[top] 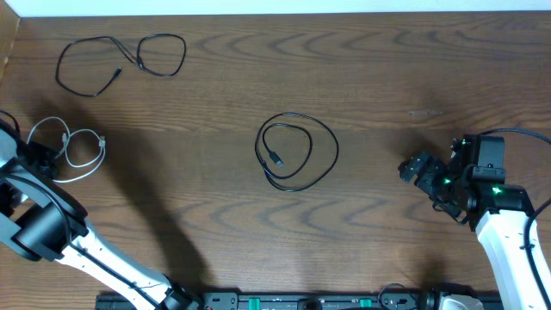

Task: Untangle cables
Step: 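Lay the white cable down at the far left and adjust it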

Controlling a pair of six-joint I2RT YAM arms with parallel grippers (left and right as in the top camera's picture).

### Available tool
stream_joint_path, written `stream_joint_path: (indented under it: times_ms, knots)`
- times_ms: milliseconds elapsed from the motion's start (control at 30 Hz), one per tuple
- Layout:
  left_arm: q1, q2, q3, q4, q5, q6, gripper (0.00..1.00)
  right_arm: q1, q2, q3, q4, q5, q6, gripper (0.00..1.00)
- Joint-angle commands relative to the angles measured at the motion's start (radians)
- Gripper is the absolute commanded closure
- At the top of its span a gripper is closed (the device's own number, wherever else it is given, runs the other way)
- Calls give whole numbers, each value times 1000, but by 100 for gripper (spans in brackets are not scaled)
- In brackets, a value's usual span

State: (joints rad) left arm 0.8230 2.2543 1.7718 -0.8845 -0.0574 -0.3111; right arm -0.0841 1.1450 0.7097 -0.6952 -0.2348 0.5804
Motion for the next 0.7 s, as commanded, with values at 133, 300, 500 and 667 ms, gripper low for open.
stream_joint_path:
  times_ms: [133, 300, 500, 667]
  knots:
    - [2, -12, 63, 114, -23, 3, 93, -2, -6, 15, -1, 5, -10, 1]
    - [2, -46, 96, 178, -245, 16, 93, -2, -6, 15, -1, 5, -10, 1]
    - [8, -50, 97, 243, -277, 101, 92, -2, -6, 15, -1, 5, -10, 1]
    - [15, -60, 164, 235, -277, 101, 92, -2, -6, 15, -1, 5, -10, 1]
